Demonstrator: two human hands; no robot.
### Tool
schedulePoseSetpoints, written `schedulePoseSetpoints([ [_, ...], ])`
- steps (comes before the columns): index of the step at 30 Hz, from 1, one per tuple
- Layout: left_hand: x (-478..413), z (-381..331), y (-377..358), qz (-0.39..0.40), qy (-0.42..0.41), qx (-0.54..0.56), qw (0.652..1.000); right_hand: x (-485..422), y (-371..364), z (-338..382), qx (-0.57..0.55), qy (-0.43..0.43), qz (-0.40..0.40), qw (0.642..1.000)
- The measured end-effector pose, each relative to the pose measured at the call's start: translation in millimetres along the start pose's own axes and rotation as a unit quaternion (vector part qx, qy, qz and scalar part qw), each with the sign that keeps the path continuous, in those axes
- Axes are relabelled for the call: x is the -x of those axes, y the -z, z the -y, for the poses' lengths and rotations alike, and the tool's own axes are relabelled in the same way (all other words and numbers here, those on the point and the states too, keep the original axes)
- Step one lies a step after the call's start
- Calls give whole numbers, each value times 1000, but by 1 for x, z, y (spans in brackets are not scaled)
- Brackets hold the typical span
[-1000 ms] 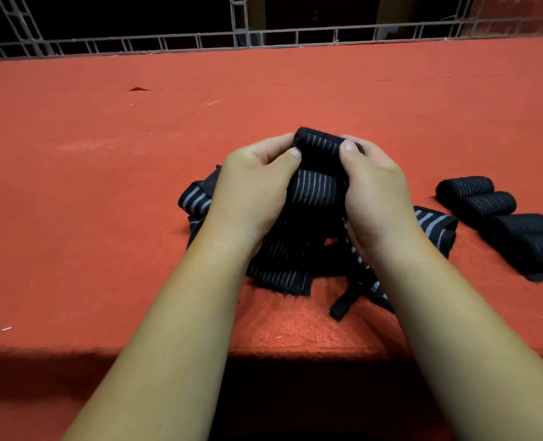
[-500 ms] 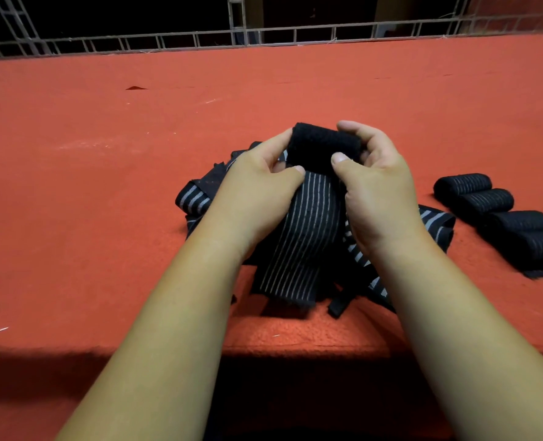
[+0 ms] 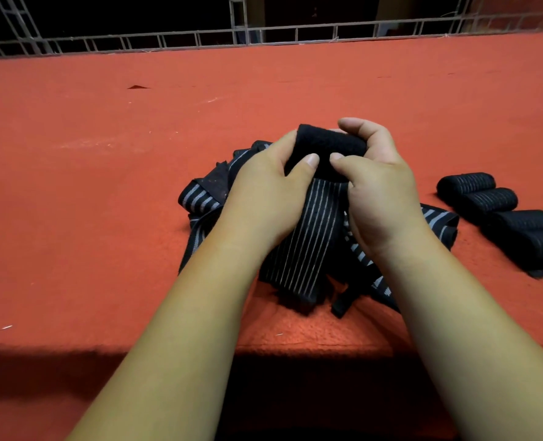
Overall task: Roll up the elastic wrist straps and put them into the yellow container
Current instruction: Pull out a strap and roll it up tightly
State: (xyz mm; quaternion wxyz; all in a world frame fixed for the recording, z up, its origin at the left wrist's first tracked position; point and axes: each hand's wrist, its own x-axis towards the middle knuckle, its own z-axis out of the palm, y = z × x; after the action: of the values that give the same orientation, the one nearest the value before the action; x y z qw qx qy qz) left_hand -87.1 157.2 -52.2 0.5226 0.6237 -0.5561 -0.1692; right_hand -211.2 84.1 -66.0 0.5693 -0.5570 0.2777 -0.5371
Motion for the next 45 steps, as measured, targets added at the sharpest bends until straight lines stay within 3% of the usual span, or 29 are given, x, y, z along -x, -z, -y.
schedulePoseSetpoints([
  [3, -3, 6, 1, -64, 31, 44, 996, 1, -2, 0, 0, -1, 9, 1000],
  [8, -3, 8, 5, -85, 6, 69, 994, 0, -7, 1, -5, -39, 2, 999],
  [13, -3, 8, 9, -72, 1, 74, 995, 0, -3, -1, 16, -97, 37, 994],
  [17, -3, 9, 7, -42, 13, 97, 994, 1, -4, -2, 44, -82, 15, 996],
  [22, -5, 2, 9, 13, 14, 39, 999, 2, -2, -3, 54, -32, -24, 998],
  [26, -6, -3, 11, 54, 93, 103, 989, 1, 0, -4, 78, -18, -29, 996],
  [30, -7, 4, 16, 50, 92, 95, 990, 4, 0, -3, 95, -10, 9, 995],
  [36, -6, 10, 14, -23, 61, 123, 990, 5, -6, 0, 82, -64, 12, 994],
  [40, -2, 10, 14, -3, 57, 165, 985, 2, -3, -1, 131, -121, 26, 984],
  [45, -3, 10, 13, 17, 38, 140, 989, 3, -2, -1, 101, -115, 13, 988],
])
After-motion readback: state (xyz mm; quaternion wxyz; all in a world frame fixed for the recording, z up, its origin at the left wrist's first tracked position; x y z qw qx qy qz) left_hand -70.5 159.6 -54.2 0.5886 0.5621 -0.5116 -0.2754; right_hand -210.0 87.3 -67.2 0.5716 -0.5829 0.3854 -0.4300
